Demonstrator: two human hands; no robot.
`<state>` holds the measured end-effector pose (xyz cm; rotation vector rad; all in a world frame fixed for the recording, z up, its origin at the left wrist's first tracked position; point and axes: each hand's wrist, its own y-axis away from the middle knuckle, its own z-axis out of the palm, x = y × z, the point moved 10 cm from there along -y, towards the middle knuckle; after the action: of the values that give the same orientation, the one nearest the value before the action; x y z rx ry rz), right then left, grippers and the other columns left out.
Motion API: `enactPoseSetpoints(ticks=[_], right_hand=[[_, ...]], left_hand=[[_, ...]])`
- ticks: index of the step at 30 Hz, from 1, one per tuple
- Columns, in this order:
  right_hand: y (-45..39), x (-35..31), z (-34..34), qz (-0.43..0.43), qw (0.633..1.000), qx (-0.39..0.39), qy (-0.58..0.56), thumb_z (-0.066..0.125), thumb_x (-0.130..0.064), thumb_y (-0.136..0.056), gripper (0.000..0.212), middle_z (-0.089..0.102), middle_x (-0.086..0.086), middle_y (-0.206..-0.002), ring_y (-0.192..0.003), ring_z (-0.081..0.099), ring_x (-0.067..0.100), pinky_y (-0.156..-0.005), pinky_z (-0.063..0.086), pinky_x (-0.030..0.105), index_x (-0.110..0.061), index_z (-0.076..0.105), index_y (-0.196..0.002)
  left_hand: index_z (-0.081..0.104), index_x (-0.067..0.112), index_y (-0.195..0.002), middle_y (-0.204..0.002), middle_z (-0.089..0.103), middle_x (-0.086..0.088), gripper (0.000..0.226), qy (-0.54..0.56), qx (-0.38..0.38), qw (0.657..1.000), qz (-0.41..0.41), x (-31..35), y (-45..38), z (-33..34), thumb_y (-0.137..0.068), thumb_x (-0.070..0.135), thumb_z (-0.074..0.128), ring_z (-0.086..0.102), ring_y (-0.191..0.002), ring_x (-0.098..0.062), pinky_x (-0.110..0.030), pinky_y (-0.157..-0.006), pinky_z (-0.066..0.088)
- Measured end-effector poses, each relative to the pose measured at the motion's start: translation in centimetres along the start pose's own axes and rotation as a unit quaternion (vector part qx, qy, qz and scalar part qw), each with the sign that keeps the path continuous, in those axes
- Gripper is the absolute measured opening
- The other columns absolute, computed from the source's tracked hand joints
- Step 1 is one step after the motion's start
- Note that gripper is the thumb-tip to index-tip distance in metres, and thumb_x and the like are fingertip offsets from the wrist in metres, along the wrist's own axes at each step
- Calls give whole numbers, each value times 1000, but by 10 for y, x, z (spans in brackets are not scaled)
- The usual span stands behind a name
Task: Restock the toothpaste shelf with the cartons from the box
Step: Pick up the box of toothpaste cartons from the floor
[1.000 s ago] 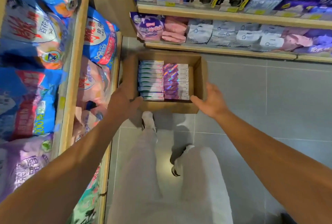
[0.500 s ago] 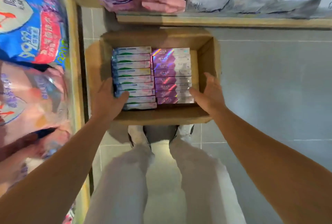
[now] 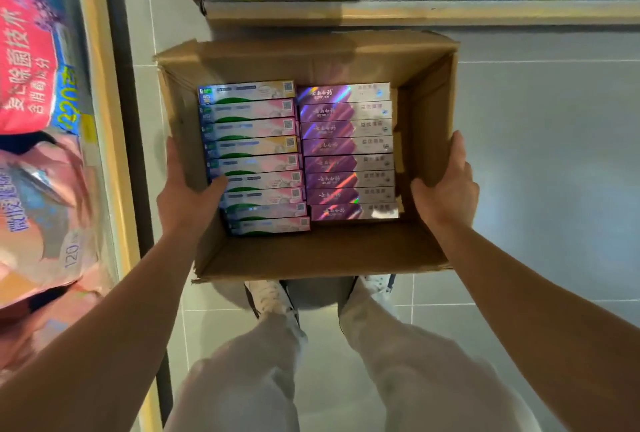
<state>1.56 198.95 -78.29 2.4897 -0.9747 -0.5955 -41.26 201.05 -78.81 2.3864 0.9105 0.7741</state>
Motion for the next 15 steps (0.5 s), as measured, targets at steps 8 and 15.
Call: enactPoseSetpoints(ticks=[8, 15], right_hand=[[-3, 1, 9, -38, 999, 26, 29, 57, -10, -87, 94, 45, 8, -139, -107, 58, 35, -86, 48, 44, -36, -7, -150], [-12, 12, -5, 1, 999, 30, 30, 46, -4, -93, 83, 62, 15, -110, -97, 59, 36, -85, 49, 45, -47, 1, -148]], left_hand=[[-16, 38, -147, -144, 44, -10, 103, -56, 2, 996, 72, -5, -3, 11, -88, 24, 67, 54, -119, -35, -53, -99, 43], [-4, 33, -151, -131, 55, -16, 84, -99, 74, 986, 115, 3, 0, -7, -94, 7, 52, 62, -94, -32, -48, -85, 52]])
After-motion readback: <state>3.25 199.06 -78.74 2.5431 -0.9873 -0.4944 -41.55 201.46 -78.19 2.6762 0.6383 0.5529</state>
